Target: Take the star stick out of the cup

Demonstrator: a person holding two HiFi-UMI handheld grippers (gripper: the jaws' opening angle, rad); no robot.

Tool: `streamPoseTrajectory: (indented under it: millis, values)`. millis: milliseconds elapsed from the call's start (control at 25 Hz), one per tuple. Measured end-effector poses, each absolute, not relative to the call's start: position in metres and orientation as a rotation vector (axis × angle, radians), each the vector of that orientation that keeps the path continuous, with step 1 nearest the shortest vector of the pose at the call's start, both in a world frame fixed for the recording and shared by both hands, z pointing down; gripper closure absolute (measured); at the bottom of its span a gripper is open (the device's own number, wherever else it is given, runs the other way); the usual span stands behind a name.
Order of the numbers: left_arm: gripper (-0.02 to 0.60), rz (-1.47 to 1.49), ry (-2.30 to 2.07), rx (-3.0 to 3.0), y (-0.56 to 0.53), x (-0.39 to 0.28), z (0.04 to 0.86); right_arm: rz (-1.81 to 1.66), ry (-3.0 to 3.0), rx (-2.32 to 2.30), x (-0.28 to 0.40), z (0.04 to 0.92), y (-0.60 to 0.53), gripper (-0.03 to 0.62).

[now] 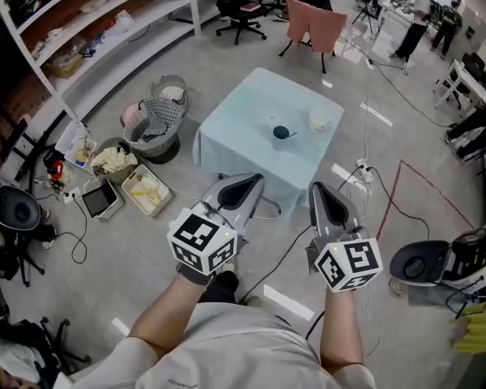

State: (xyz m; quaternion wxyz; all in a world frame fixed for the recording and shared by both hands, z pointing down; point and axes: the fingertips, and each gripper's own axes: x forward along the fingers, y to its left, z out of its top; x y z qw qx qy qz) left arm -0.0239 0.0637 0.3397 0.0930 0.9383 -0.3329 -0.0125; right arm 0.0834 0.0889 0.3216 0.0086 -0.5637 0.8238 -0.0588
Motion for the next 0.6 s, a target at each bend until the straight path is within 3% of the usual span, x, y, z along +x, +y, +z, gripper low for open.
streamPoseTrajectory:
  millis: [600]
  values:
    - [0.575, 0.043, -0.711, 2.856, -0.082, -0.008, 0.390, -0.329, 2.540, -1.965, 0.074, 0.384, -0.061, 0.580]
